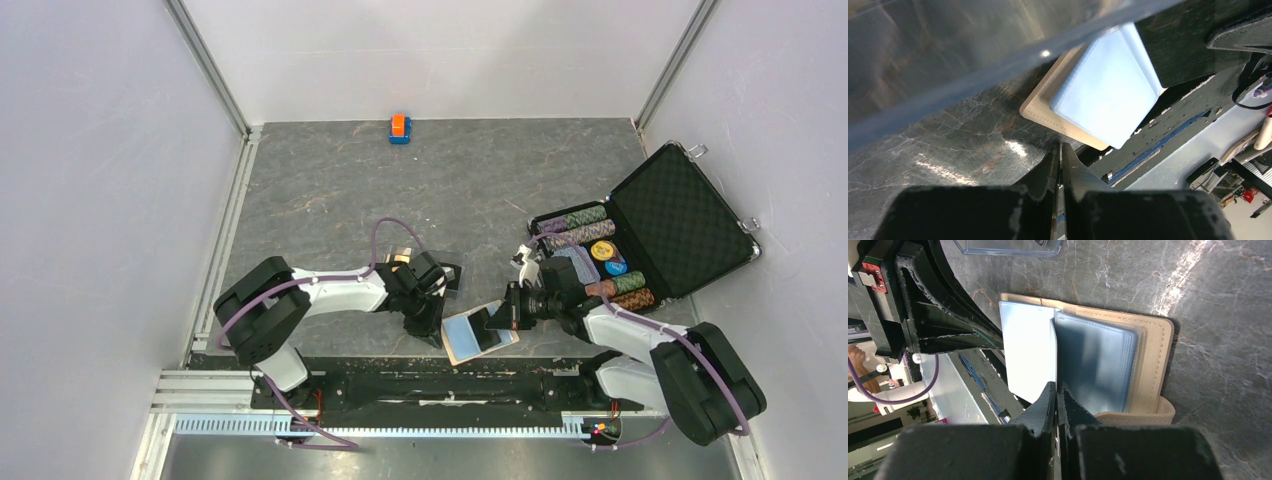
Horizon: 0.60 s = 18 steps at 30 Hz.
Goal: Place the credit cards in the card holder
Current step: Insert the credit card into the card holder.
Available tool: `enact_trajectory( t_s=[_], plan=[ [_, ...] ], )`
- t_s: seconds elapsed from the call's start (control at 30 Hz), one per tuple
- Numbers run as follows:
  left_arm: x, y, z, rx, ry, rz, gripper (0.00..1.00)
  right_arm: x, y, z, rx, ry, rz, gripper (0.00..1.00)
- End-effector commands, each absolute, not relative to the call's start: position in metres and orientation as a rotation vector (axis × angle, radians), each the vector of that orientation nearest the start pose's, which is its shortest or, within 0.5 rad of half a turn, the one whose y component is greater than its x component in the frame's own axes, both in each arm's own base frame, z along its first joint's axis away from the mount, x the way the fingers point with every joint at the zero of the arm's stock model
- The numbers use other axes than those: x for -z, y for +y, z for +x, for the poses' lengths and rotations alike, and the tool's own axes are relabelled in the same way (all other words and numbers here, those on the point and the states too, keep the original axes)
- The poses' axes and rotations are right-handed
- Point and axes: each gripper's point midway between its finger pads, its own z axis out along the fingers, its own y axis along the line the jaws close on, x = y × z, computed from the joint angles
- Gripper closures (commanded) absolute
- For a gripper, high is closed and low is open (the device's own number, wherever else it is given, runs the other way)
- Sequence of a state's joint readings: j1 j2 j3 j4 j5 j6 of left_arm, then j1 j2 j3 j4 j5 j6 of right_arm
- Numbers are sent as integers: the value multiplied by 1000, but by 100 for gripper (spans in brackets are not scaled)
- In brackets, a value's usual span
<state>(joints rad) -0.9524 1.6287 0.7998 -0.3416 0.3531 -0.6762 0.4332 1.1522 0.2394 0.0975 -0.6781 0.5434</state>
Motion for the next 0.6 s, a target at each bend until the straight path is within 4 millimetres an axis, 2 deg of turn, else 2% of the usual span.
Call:
enact_trajectory(
  t_s=[0.0, 0.57],
  plan=[
    [-13, -305, 109, 820, 2945, 578, 90, -25, 208, 148, -1231, 2488, -245, 100],
    [-4, -310, 103, 782, 2971, 614, 92, -24, 215, 146, -1307, 2474, -215, 100]
  ],
)
